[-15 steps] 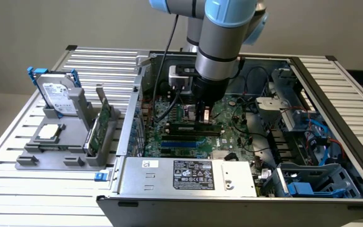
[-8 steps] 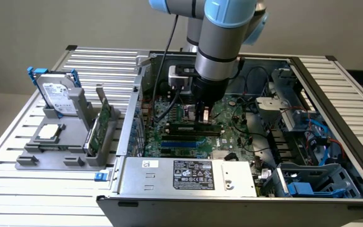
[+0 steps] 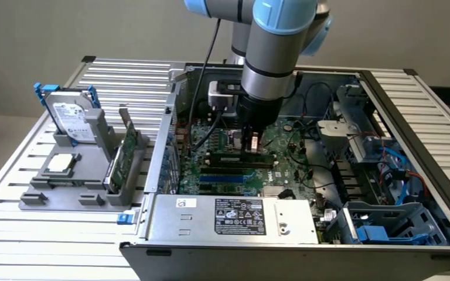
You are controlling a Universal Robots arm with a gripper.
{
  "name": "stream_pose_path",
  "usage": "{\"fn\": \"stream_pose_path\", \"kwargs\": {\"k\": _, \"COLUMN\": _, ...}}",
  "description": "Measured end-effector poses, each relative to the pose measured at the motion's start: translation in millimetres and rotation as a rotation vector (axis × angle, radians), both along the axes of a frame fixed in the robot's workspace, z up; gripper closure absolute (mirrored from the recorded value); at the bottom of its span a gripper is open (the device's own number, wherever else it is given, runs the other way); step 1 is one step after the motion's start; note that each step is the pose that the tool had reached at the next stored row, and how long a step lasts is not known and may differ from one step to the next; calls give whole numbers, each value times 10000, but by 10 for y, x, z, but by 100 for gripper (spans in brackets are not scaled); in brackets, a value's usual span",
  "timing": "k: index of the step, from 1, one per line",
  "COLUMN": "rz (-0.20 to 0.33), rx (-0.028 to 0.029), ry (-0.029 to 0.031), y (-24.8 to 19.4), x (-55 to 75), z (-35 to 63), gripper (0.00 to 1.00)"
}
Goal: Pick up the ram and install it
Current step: 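Insert the ram into the slot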
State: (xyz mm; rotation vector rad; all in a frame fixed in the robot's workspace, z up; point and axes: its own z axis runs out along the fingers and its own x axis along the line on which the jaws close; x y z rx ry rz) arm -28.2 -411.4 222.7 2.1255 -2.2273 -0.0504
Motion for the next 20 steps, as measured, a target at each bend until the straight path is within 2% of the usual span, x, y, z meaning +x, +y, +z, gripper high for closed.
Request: {"fn": "stream_pose_path", "kwargs": {"k": 20, "rz": -9, "rx": 0, "ry": 0, "y": 9, "x": 0, "z": -3, "gripper": 86}}
